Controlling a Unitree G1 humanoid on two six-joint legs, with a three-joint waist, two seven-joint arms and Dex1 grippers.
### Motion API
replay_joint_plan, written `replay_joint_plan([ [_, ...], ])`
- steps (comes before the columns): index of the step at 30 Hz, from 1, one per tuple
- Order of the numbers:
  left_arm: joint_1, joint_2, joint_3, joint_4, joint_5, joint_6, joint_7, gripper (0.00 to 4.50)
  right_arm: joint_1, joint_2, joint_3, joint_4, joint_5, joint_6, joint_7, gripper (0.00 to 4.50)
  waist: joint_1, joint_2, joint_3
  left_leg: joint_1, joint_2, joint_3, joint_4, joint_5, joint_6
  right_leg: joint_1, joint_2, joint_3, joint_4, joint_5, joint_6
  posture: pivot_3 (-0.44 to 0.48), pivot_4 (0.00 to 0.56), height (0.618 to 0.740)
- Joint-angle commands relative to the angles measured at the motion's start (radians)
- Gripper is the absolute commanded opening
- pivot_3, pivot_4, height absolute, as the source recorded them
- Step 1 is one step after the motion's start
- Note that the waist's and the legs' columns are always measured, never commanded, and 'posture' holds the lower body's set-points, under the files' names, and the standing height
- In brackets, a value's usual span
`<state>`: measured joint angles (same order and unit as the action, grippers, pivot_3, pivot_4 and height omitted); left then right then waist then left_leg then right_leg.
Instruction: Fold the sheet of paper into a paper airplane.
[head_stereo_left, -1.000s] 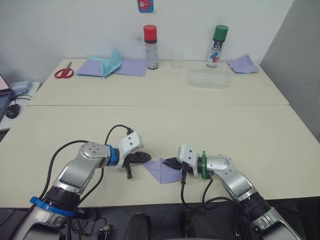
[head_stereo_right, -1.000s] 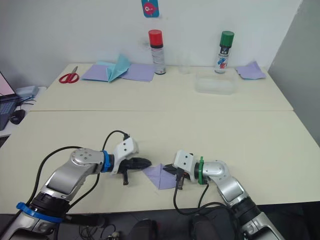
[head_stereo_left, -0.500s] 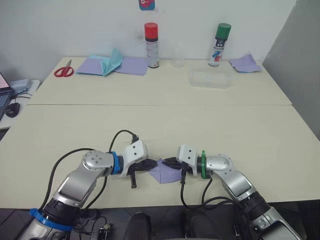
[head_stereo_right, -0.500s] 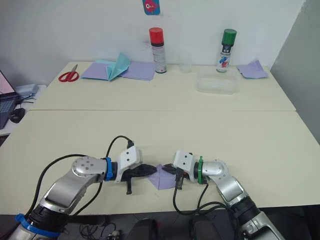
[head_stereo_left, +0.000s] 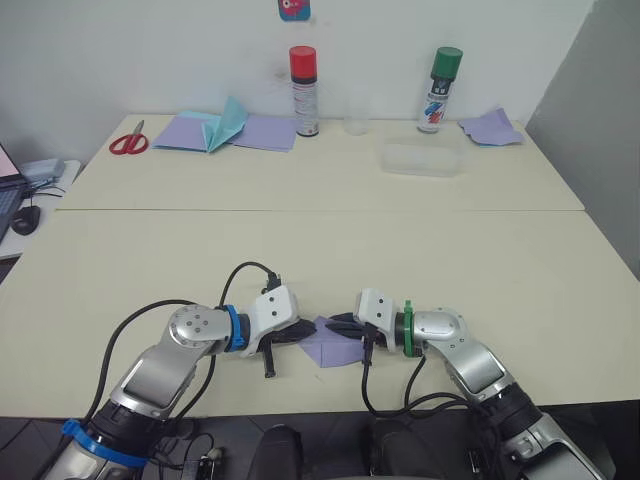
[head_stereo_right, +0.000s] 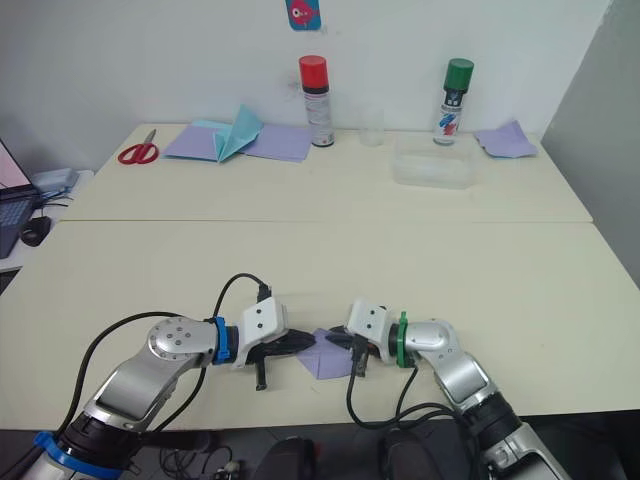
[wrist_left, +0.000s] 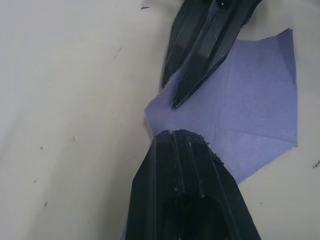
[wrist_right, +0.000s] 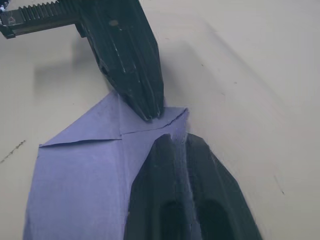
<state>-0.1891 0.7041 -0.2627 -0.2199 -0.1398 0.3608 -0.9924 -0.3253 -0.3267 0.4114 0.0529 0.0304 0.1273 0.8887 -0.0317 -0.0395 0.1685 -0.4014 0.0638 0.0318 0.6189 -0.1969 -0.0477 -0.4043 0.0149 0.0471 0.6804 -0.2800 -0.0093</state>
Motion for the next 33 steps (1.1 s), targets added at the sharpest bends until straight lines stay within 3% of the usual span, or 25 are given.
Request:
replay_joint_plan([
  [1, 0.030, 0.011, -0.045, 0.049, 0.046, 0.005, -0.002, 0.00, -0.001, -0.037, -0.058, -0.056, 0.047, -0.014, 0.029, 1.63, 0.000, 0.000, 0.000, 0.000, 0.000, 0.000, 0.000, 0.000, 0.000, 0.000, 0.000, 0.000, 0.000, 0.000, 0.000, 0.000, 0.150, 0.740],
  [5, 0.031, 0.003, -0.038, 0.056, 0.038, 0.013, 0.004, 0.00, -0.001, -0.087, -0.106, -0.170, 0.158, 0.015, 0.107, 3.07, 0.000, 0.000, 0.000, 0.000, 0.000, 0.001, -0.002, 0.000, 0.000, 0.000, 0.000, 0.000, 0.000, 0.001, 0.001, 0.000, 0.150, 0.740],
  [8, 0.028, 0.001, -0.034, 0.065, 0.034, 0.011, 0.002, 0.00, 0.008, -0.120, -0.102, -0.232, 0.211, 0.023, 0.174, 3.07, 0.001, 0.000, 0.000, 0.001, 0.000, 0.000, -0.003, 0.000, 0.000, 0.000, 0.000, 0.000, 0.000, 0.001, 0.002, 0.000, 0.150, 0.740],
  [11, 0.016, -0.008, -0.032, 0.078, 0.036, 0.012, 0.010, 0.00, 0.014, -0.118, -0.079, -0.214, 0.217, 0.028, 0.198, 2.35, 0.001, 0.000, 0.000, 0.001, -0.001, 0.000, -0.004, 0.000, 0.000, 0.000, 0.000, 0.000, 0.000, 0.001, 0.002, 0.000, 0.150, 0.740],
  [16, 0.011, -0.014, -0.035, 0.087, 0.041, 0.009, 0.011, 0.00, -0.009, -0.079, 0.007, -0.102, 0.128, -0.011, 0.188, 0.54, 0.002, 0.000, 0.000, 0.002, -0.001, -0.001, -0.004, 0.000, 0.000, 0.000, 0.000, 0.000, 0.000, -0.001, -0.001, 0.000, 0.150, 0.740],
  [18, 0.014, -0.013, -0.036, 0.089, 0.047, 0.011, 0.016, 0.00, -0.023, -0.041, 0.019, -0.054, 0.108, 0.013, 0.150, 0.05, 0.002, 0.000, 0.000, 0.002, -0.001, 0.000, -0.004, 0.000, 0.000, 0.000, 0.000, -0.001, 0.000, -0.001, -0.001, 0.000, 0.150, 0.740],
  [24, 0.013, -0.014, -0.038, 0.091, 0.049, 0.016, 0.022, 0.00, -0.050, -0.002, 0.035, 0.048, 0.054, 0.029, 0.119, 0.05, 0.003, 0.000, 0.000, 0.002, 0.000, 0.000, -0.004, 0.000, 0.000, 0.000, 0.000, -0.001, 0.000, 0.000, 0.000, 0.000, 0.150, 0.740],
  [33, 0.024, -0.004, -0.033, 0.086, 0.044, 0.019, 0.018, 0.00, -0.004, -0.100, 0.053, 0.007, 0.026, 0.028, 0.161, 0.05, 0.003, 0.001, -0.003, 0.002, -0.001, 0.001, -0.004, 0.000, 0.000, 0.001, -0.001, -0.001, 0.000, 0.000, 0.000, 0.000, 0.150, 0.740],
])
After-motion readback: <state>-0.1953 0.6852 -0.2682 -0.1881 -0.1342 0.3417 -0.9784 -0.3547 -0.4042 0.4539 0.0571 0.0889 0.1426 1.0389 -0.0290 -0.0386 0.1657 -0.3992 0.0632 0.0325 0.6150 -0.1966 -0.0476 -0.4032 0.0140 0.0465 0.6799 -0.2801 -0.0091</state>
